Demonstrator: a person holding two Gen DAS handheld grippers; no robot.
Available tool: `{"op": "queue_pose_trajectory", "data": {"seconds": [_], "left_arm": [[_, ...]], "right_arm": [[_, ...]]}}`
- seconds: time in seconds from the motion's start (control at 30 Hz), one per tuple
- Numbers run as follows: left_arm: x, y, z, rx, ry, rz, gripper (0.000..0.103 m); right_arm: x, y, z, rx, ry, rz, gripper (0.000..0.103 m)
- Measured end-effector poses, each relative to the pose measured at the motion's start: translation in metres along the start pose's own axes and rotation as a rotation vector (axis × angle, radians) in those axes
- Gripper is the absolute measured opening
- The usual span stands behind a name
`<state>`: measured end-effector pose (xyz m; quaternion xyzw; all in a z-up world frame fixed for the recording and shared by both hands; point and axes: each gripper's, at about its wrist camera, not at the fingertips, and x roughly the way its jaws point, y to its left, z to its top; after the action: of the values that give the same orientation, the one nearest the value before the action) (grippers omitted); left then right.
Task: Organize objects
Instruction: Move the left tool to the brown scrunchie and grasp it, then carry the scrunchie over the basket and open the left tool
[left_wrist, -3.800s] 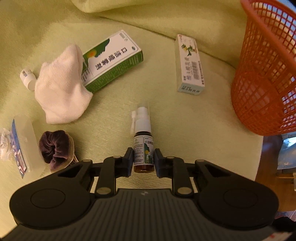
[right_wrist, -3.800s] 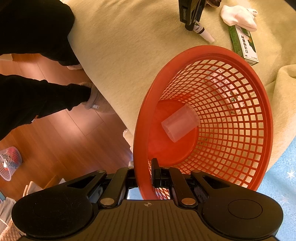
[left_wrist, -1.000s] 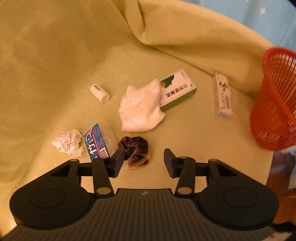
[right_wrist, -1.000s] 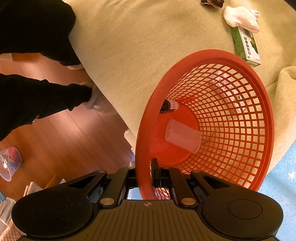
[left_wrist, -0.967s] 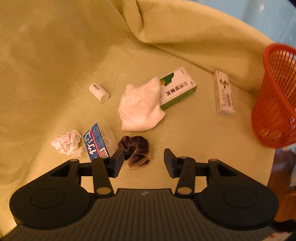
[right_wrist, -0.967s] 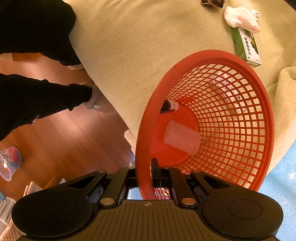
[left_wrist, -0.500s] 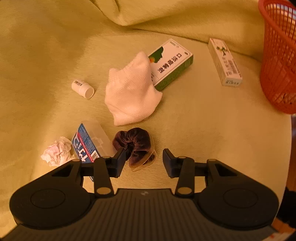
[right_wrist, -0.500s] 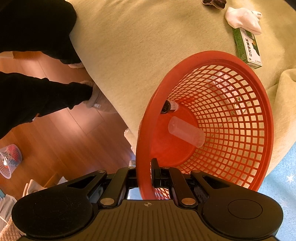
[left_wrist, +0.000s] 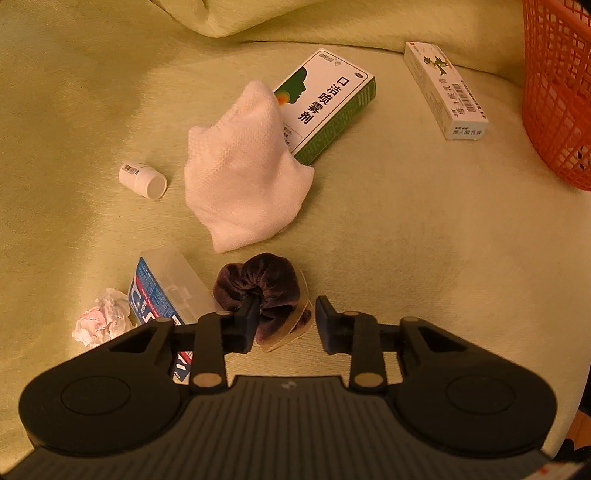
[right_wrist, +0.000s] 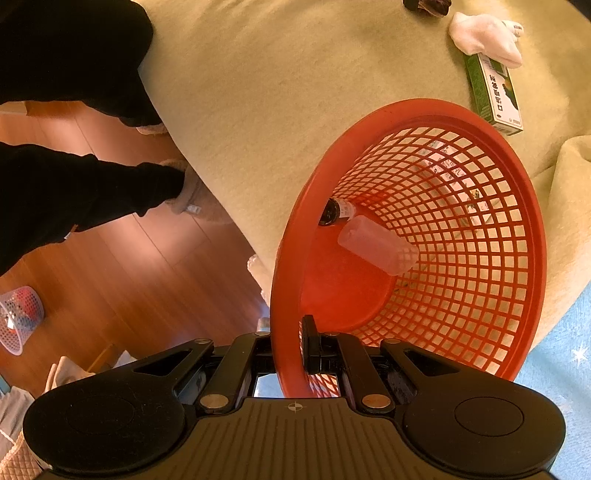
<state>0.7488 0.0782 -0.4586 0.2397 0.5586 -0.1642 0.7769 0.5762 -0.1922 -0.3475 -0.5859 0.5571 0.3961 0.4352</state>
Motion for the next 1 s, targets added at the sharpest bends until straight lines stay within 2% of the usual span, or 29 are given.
{"op": "queue_pose_trajectory", "data": {"seconds": [0.17, 0.2, 0.27, 0.67, 1.0], "left_arm": [[0.001, -0.002, 0.0, 0.003, 0.013, -0.004, 0.018], [0.0, -0.002, -0.001, 0.003, 0.015, -0.004, 0.012], [-0.001, -0.002, -0.001, -0.003, 0.02, -0.009, 0.01], [-0.04, -0.012, 0.009, -0.024, -0.035, -0.063, 0.008], [-0.099, -0.038, 0.043, 0.044, -0.165, -0.142, 0.008]], "right_arm": [[-0.001, -0.001, 0.0, 0.001, -0.001, 0.002, 0.002], [-0.001, -0.001, 0.0, 0.001, -0.002, 0.002, 0.002], [-0.002, -0.001, 0.0, 0.002, -0.002, 0.002, 0.002], [-0.003, -0.001, 0.002, 0.0, -0.006, 0.002, 0.002], [-0.004, -0.001, 0.002, -0.001, -0.008, -0.001, 0.002]]}}
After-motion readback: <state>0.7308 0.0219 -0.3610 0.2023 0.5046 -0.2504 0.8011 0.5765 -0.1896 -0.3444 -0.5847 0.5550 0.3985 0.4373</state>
